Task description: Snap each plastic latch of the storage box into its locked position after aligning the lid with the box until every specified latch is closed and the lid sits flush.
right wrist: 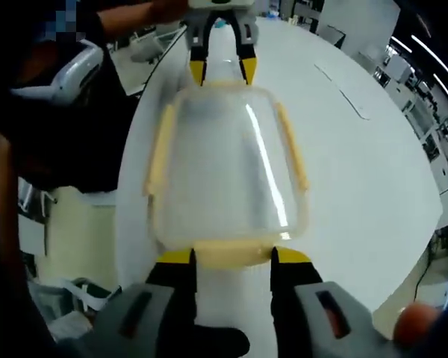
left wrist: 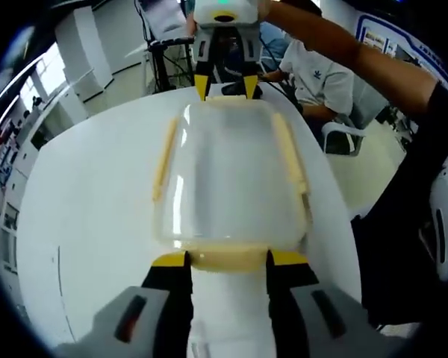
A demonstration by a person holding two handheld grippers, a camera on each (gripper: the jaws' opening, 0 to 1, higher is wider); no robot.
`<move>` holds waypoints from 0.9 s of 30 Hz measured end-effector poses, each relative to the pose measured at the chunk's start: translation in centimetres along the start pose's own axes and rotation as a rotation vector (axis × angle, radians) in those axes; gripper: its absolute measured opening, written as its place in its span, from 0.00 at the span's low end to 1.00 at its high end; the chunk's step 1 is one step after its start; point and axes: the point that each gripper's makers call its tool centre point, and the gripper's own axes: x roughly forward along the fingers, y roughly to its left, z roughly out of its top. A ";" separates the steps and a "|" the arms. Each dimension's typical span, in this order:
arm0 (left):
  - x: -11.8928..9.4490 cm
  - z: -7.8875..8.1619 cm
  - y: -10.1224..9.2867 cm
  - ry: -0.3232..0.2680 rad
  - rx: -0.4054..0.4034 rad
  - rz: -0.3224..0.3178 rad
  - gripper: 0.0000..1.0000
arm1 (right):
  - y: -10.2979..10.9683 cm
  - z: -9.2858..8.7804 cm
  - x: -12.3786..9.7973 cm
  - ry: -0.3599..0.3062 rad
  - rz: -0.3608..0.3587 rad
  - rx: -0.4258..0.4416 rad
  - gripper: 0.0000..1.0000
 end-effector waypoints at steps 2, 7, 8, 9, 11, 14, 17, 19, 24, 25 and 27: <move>-0.1 0.2 0.2 0.002 0.012 0.013 0.35 | -0.1 0.1 -0.3 -0.005 -0.005 -0.001 0.34; -1.2 1.3 0.5 0.012 0.015 0.000 0.35 | -0.5 0.1 -1.4 -0.005 -0.018 0.002 0.34; -1.2 1.3 0.5 0.011 0.014 -0.001 0.35 | -0.6 0.1 -1.5 -0.004 -0.019 0.003 0.34; -1.3 1.4 0.5 0.011 0.014 -0.001 0.35 | -0.6 0.1 -1.5 -0.003 -0.019 0.005 0.34; -1.4 1.7 0.3 0.008 0.015 -0.009 0.35 | -0.4 0.3 -2.5 -0.001 -0.022 0.008 0.34; -1.4 1.9 0.3 0.005 0.016 -0.016 0.35 | -0.3 0.3 -2.7 0.009 -0.018 0.013 0.34; -1.8 2.2 0.5 -0.004 0.023 -0.021 0.35 | -0.4 0.3 -3.2 0.008 -0.023 0.020 0.34; -2.1 2.3 0.5 -0.001 0.027 -0.023 0.35 | -0.3 0.5 -3.2 0.004 -0.024 0.023 0.34; -2.7 2.8 0.8 0.002 0.042 -0.021 0.35 | -0.3 0.7 -3.7 0.013 -0.034 0.032 0.34; -2.9 2.8 0.9 0.003 0.048 -0.019 0.35 | -0.3 0.9 -4.0 0.010 -0.036 0.036 0.34; -3.1 2.9 0.9 0.001 0.047 -0.025 0.35 | -0.2 0.9 -4.1 0.008 -0.039 0.038 0.34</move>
